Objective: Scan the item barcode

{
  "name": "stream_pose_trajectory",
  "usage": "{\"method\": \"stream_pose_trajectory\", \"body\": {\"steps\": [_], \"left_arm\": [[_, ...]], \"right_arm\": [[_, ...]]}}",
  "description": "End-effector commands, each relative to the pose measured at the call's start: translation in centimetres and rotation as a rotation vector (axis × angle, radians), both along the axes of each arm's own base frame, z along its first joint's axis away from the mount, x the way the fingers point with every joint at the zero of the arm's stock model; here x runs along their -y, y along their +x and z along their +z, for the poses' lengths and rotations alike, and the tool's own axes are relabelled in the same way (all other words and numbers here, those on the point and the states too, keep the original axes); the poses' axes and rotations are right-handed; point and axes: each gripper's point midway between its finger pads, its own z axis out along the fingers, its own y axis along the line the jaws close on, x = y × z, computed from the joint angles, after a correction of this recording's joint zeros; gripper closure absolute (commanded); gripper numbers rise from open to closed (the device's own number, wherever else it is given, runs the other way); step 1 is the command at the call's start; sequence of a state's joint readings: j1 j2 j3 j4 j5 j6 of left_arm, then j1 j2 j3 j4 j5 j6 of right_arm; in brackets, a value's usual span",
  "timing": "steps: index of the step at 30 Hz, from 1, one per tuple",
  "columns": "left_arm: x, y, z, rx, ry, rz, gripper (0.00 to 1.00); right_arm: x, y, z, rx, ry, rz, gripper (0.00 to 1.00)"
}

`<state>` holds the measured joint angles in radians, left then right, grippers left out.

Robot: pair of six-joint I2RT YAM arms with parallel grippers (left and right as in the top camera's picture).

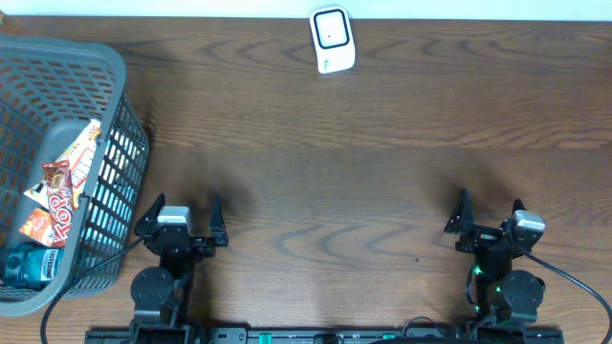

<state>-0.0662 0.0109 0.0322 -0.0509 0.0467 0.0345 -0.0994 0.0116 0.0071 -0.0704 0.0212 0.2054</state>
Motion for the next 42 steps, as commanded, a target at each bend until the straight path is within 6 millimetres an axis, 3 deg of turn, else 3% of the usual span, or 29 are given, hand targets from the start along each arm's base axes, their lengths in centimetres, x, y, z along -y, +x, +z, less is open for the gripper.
{"method": "stream_pose_trajectory", "body": {"steps": [1,22,26,30,36,42], "left_arm": [[-0.5,0.0,-1.6,-0.036,0.019,0.025,0.02],[-0.5,0.0,-1.7,-0.038,0.019,0.027,0.02],[0.3,0.0,-1.2,-0.022,-0.011,-0.020,0.02],[2.5,-0.3,1.1,0.042,-0.031,-0.144,0.02],[4.0,-1.4,5.9,0.105,-0.207,-0.231,0.02],[4.2,-2.8,13.5,0.198,-0.302,-0.258,0.02]], "right_arm": [[0.0,0.0,0.0,0.001,0.011,-0.002,0.01],[0.0,0.0,0.0,0.001,0.011,-0.002,0.01],[0.0,0.0,0.0,0.001,0.011,-0.002,0.01],[0.0,0.0,0.0,0.001,0.011,-0.002,0.01],[0.0,0.0,0.0,0.001,0.011,-0.002,0.01],[0.0,0.0,0.0,0.001,0.011,-0.001,0.01]]}}
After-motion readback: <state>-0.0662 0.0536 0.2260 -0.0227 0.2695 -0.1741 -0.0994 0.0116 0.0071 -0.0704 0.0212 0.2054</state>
